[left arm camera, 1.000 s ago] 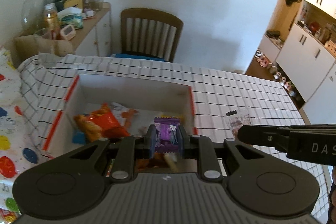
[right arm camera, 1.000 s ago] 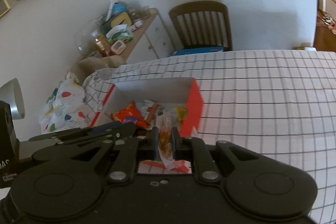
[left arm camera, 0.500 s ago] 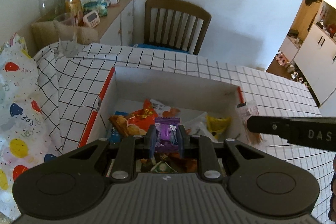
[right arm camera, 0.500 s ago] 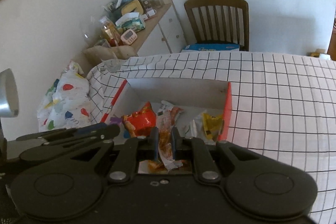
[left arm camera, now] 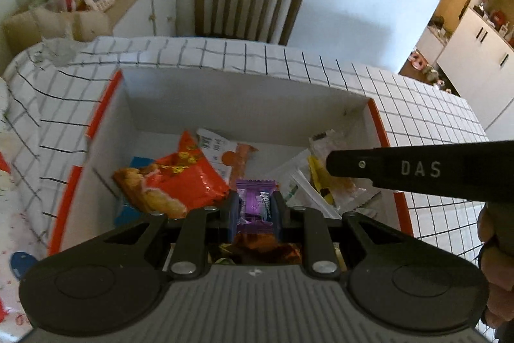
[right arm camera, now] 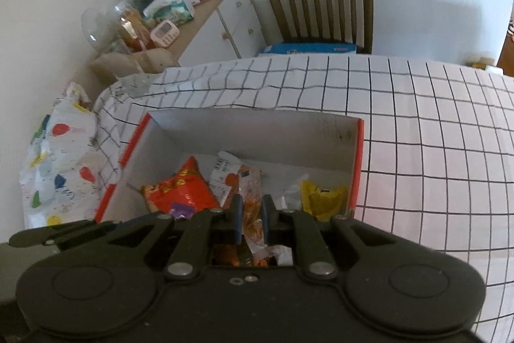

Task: Organize snacks
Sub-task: 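Carry the purple candy and orange packet over the red box with both tools, then open the left tool dropping the purple candy while the right tool releases the orange packet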

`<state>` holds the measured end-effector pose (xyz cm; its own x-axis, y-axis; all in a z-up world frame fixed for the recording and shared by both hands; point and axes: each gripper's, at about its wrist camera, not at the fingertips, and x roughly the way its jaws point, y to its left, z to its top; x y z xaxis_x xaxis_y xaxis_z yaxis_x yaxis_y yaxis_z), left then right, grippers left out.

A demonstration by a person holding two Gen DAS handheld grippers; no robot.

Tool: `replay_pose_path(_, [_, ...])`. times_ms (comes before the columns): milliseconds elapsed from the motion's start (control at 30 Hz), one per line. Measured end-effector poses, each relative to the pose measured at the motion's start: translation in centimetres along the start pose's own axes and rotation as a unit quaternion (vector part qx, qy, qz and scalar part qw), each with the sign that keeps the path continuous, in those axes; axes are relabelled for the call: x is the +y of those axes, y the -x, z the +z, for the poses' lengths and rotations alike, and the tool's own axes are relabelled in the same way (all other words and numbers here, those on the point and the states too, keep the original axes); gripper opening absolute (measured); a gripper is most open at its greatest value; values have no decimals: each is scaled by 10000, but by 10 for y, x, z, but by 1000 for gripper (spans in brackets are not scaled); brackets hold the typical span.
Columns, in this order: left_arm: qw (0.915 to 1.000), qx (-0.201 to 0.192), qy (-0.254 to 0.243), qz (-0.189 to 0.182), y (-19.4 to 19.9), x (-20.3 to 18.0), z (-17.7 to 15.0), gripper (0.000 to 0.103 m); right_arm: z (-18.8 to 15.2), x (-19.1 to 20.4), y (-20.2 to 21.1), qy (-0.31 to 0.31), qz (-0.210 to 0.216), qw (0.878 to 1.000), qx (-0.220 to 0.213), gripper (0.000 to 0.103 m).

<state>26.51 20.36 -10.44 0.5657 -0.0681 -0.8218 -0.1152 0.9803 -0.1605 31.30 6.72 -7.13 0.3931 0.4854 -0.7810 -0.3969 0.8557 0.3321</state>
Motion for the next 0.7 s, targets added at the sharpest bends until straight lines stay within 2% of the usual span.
replay_pose_path(233, [9995,297,-38,-37,-29,-7,-1,21,0,-10,-23,-53,-164,9997,198,9])
replay_pose_path(467, [9989,471,-77,-5,-42,-10,-5,21,-4,-18,-33,-109,-228,9990,365,11])
replay_pose_path(633, [9983,578,53,-70,-42,-7,-4,22,-8,-22,-32,-139,-220,9987,430,20])
replay_pose_path(700, [9981,600,110,-82,-42,-5,-5,23,-11,-23,-29,-126,-234,9987,426,20])
